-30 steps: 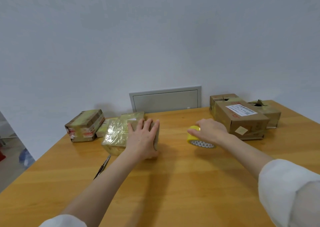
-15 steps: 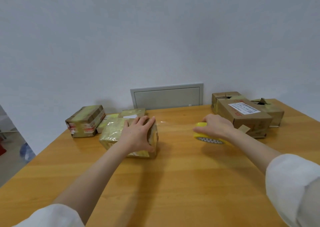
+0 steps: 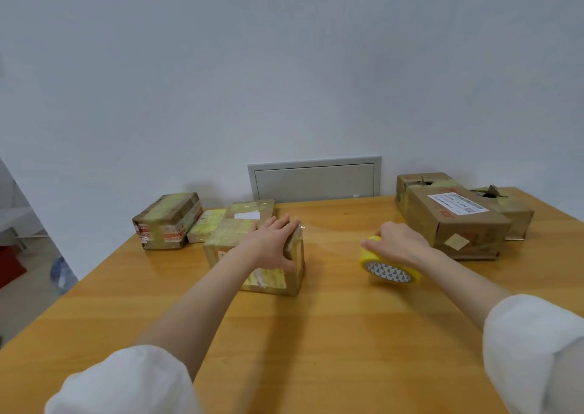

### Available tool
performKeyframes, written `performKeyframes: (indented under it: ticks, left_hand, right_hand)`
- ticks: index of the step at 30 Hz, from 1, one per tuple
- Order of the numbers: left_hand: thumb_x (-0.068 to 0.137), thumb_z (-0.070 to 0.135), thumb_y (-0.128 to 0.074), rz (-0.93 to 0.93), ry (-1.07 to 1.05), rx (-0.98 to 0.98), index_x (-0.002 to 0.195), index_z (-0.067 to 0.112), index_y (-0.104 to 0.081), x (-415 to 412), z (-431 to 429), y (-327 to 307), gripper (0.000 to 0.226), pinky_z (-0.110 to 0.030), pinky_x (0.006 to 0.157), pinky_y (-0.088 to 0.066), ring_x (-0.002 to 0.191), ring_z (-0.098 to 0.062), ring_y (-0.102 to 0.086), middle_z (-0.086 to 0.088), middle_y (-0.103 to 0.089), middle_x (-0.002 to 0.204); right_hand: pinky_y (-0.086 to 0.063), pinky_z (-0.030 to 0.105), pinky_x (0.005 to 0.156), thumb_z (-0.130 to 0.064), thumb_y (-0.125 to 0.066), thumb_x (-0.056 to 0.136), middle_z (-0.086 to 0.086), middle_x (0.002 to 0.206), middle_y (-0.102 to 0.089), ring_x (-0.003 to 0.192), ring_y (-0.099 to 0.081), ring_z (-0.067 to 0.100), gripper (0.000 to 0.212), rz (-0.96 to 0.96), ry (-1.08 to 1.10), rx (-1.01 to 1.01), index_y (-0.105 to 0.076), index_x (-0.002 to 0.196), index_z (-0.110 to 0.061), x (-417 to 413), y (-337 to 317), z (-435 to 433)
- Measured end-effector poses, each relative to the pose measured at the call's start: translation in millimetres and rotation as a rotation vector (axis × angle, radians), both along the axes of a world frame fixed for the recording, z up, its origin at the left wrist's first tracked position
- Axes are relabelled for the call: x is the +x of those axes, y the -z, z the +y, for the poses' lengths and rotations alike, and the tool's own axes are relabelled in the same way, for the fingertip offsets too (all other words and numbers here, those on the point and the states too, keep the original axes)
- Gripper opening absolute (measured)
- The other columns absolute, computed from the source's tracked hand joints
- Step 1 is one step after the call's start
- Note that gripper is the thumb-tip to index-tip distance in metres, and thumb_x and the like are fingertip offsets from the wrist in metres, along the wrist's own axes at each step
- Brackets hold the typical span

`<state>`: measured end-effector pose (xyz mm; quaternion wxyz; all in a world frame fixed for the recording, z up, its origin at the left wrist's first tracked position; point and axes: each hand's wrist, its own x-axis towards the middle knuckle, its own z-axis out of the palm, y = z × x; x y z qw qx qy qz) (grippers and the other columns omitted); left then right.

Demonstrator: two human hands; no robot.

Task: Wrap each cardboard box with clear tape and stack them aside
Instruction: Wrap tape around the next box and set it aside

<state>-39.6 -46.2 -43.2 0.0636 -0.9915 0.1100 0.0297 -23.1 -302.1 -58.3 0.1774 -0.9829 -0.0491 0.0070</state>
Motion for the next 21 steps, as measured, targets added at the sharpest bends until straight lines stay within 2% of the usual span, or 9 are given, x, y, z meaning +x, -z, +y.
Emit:
performKeyframes:
  ticks: [3, 4, 6, 7, 9, 11, 16, 18, 21]
  left_hand:
    - [0.073, 0.067, -0.064, -0.035, -0.029, -0.194, 0.154, 0.028, -0.006, -10, 10, -10, 0.107, -0.049, 0.118, -0.013, 0.147, -0.022, -0.011, 0.001, -0.001, 0.161]
    - [0.077, 0.064, -0.062, -0.14, -0.055, -0.31, 0.152, 0.026, -0.018, -17, 18, -14, 0.095, -0.047, 0.115, -0.025, 0.143, -0.022, -0.024, 0.0, -0.015, 0.159]
    - [0.09, 0.046, -0.057, -0.476, -0.144, -0.511, 0.137, 0.022, -0.048, -29, 36, -21, 0.053, -0.039, 0.095, -0.047, 0.121, -0.02, -0.051, 0.0, -0.049, 0.138]
    - [0.094, 0.035, -0.054, -0.622, -0.21, -0.572, 0.125, 0.02, -0.056, -36, 46, -23, 0.035, -0.035, 0.084, -0.05, 0.109, -0.018, -0.058, 0.0, -0.058, 0.124]
    - [0.093, 0.02, -0.051, -0.75, -0.361, -0.604, 0.112, 0.016, -0.06, -48, 67, -17, 0.021, -0.031, 0.072, -0.048, 0.093, -0.016, -0.06, 0.001, -0.062, 0.11]
    - [0.092, 0.018, -0.05, -0.662, -0.5, -0.544, 0.11, 0.012, -0.057, -56, 88, 1, 0.02, -0.036, 0.074, -0.049, 0.092, -0.021, -0.059, -0.002, -0.061, 0.108]
    - [0.095, 0.037, -0.051, -0.15, -0.696, -0.299, 0.124, 0.011, -0.049, -67, 107, 55, 0.04, -0.034, 0.078, -0.047, 0.106, -0.026, -0.055, -0.009, -0.053, 0.121]
    - [0.095, 0.038, -0.052, -0.076, -0.724, -0.289, 0.121, 0.011, -0.049, -68, 108, 67, 0.038, -0.033, 0.075, -0.048, 0.098, -0.024, -0.055, -0.007, -0.054, 0.114]
    - [0.096, 0.023, -0.046, -0.088, -0.721, -0.218, 0.115, 0.009, -0.052, -69, 112, 77, 0.023, -0.032, 0.072, -0.045, 0.097, -0.024, -0.055, -0.007, -0.056, 0.107]
  right_hand:
    - [-0.051, 0.033, 0.063, -0.057, -0.045, 0.094, 0.002, 0.077, -0.064, 0.066, -0.059, 0.018, 0.051, -0.025, 0.046, 0.05, -0.058, 0.076, -0.011, 2, 4, 4]
    - [-0.053, 0.035, 0.068, -0.057, -0.045, 0.094, 0.003, 0.082, -0.066, 0.07, -0.062, 0.02, 0.051, -0.025, 0.05, 0.048, -0.061, 0.079, -0.011, 2, 5, 7]
    - [-0.056, 0.037, 0.074, -0.057, -0.048, 0.093, 0.005, 0.092, -0.068, 0.078, -0.064, 0.022, 0.049, -0.032, 0.052, 0.025, -0.066, 0.089, -0.011, 2, 5, 16]
    - [-0.056, 0.037, 0.075, -0.056, -0.049, 0.092, 0.005, 0.095, -0.069, 0.081, -0.064, 0.023, 0.049, -0.037, 0.053, 0.013, -0.067, 0.095, -0.011, 2, 4, 21]
    - [-0.054, 0.035, 0.073, -0.056, -0.051, 0.092, 0.007, 0.099, -0.068, 0.084, -0.063, 0.026, 0.048, -0.047, 0.056, 0.004, -0.067, 0.097, -0.011, 2, 2, 31]
    - [-0.05, 0.032, 0.068, -0.055, -0.051, 0.091, 0.007, 0.098, -0.067, 0.084, -0.062, 0.027, 0.046, -0.053, 0.055, 0.018, -0.066, 0.093, -0.011, 2, 3, 39]
    - [-0.05, 0.03, 0.065, -0.053, -0.049, 0.092, 0.004, 0.082, -0.066, 0.074, -0.062, 0.024, 0.045, -0.058, 0.066, 0.058, -0.063, 0.079, -0.012, -2, 7, 52]
    - [-0.049, 0.03, 0.064, -0.052, -0.049, 0.093, 0.004, 0.08, -0.065, 0.073, -0.061, 0.023, 0.045, -0.058, 0.066, 0.074, -0.064, 0.079, -0.011, -4, 6, 51]
    - [-0.047, 0.03, 0.063, -0.05, -0.049, 0.093, 0.004, 0.078, -0.064, 0.072, -0.061, 0.023, 0.045, -0.051, 0.079, 0.113, -0.062, 0.076, -0.01, -4, 7, 46]
